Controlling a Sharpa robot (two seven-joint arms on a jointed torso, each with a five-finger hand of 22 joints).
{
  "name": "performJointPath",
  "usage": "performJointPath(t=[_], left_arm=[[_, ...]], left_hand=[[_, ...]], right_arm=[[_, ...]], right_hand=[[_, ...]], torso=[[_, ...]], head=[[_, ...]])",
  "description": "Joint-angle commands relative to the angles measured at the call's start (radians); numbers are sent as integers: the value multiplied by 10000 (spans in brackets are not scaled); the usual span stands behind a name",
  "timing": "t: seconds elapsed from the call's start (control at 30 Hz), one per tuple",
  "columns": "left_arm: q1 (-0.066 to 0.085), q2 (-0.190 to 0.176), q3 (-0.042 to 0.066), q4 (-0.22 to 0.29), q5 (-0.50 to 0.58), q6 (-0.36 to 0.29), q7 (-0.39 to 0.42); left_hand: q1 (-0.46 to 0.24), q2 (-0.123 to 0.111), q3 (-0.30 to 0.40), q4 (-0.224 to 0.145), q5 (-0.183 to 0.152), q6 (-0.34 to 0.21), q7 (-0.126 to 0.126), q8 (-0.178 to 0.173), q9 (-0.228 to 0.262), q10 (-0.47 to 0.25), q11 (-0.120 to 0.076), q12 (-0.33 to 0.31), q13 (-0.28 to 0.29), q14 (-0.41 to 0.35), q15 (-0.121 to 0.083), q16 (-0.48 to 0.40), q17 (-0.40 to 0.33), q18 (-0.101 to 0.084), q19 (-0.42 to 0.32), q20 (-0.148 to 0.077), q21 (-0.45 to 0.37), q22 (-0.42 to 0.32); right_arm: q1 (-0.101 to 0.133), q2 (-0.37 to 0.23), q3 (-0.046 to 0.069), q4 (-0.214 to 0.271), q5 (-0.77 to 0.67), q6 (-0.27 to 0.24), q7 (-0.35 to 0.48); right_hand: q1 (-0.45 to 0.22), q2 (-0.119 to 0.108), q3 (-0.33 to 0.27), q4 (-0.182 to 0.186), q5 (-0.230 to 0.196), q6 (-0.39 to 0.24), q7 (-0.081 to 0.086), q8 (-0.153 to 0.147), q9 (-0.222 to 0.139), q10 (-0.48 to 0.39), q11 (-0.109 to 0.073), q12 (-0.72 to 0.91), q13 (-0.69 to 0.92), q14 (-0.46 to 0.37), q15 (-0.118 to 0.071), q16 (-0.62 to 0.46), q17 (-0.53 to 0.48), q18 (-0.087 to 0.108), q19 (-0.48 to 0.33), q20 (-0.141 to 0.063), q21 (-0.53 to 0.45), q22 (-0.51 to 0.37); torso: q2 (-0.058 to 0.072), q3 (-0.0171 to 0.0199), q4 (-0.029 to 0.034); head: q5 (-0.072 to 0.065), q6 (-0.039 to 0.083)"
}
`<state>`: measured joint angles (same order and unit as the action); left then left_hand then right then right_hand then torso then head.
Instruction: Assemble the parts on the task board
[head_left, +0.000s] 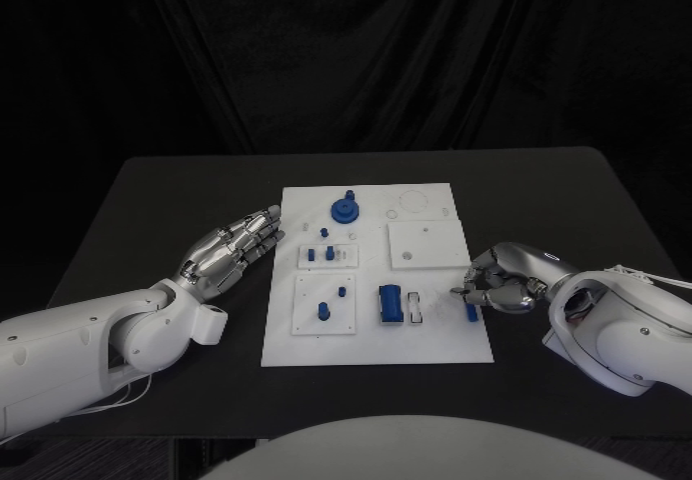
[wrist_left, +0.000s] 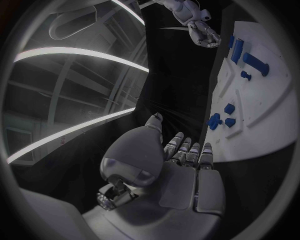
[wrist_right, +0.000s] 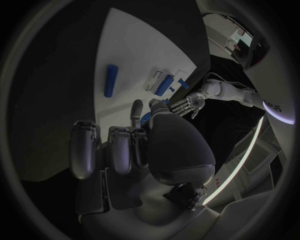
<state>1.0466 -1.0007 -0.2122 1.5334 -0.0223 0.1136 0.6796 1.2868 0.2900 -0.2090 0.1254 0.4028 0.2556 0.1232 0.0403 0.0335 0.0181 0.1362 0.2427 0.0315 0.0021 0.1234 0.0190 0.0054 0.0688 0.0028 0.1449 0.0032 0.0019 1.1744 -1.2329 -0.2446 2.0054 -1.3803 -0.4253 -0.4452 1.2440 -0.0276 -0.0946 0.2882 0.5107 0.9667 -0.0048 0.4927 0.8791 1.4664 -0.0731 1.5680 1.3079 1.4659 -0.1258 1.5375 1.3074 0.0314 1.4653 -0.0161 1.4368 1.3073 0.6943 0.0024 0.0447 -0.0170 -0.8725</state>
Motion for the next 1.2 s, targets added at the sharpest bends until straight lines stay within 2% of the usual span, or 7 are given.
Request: performJointPath(t=[0.03,0.07,0.17,0.3,0.73,0.97,1.2], left_arm=[[-8,14,8,24,42,24,774],[-8,15,8,24,45,24,776],[-8,20,8,23,52,28,781],[-8,28,8,15,57,34,782],[-10,32,8,0,60,59,776],[-13,18,8,0,60,63,773],[-17,28,8,-3,61,76,767]], left_hand=[[118,-21,36,-32,44,22,66,-28,11,21,63,56,3,9,86,43,8,192,-2,49,-11,1],[118,-21,36,-32,44,22,66,-28,11,21,63,56,3,9,86,43,8,192,-2,49,-11,1],[118,-21,36,-32,44,22,66,-28,11,21,63,56,3,9,86,43,8,192,-2,49,-11,1],[127,-25,42,-50,50,16,71,-27,11,24,65,49,3,10,92,44,9,194,-3,58,-11,1],[127,-25,42,-50,50,16,71,-27,11,24,65,49,3,10,92,44,9,194,-3,58,-11,1],[136,-23,52,-65,61,17,77,-26,11,25,66,52,3,11,97,46,9,196,-2,64,-11,1],[136,-23,52,-65,61,17,77,-26,11,25,66,52,3,11,97,46,9,196,-2,64,-11,1]], right_arm=[[12,-88,-25,-11,-1231,366,-1128],[12,-101,-31,-20,-1373,414,-1226],[11,-111,-43,-38,-1796,574,-1519],[7,-55,-52,-60,-2237,769,-1837],[-188,243,-57,-210,-2613,1030,-2221],[-284,414,-57,-344,-2627,1061,-2266],[-352,542,-57,-487,-2630,1185,-2304]], right_hand=[[64,-13,68,4,38,37,80,-61,-60,1044,90,28,2628,895,54,-6,1852,32,494,70,24,2174],[69,-13,72,3,52,45,81,-73,-76,1044,92,28,2628,897,57,-1,1862,32,495,72,25,2174],[76,-16,77,2,75,58,83,-91,-99,1044,95,28,2628,899,60,3,1872,28,501,76,40,2180],[63,-28,69,9,77,71,89,-100,-113,1044,99,28,2628,893,63,-10,1842,32,494,79,24,2174],[-174,-3,17,38,-132,156,130,-216,-268,1044,139,28,2628,874,98,-54,1748,49,466,116,-41,2151],[-303,30,-7,38,-302,182,146,-266,-334,1044,152,28,2628,870,112,-65,1726,54,459,131,-59,2145],[-327,66,26,20,-337,46,237,-640,-671,1044,226,28,2628,862,167,-85,1686,62,443,178,-100,2133]], torso=[[2,-8,9],[-2,-23,11],[1,-14,-12],[6,0,3],[1,-1,-5],[4,2,-1],[3,3,-5]], head=[[-46,-1],[-64,-1],[-106,-1],[-174,-1],[-132,-1],[-161,-1],[-199,-1]])
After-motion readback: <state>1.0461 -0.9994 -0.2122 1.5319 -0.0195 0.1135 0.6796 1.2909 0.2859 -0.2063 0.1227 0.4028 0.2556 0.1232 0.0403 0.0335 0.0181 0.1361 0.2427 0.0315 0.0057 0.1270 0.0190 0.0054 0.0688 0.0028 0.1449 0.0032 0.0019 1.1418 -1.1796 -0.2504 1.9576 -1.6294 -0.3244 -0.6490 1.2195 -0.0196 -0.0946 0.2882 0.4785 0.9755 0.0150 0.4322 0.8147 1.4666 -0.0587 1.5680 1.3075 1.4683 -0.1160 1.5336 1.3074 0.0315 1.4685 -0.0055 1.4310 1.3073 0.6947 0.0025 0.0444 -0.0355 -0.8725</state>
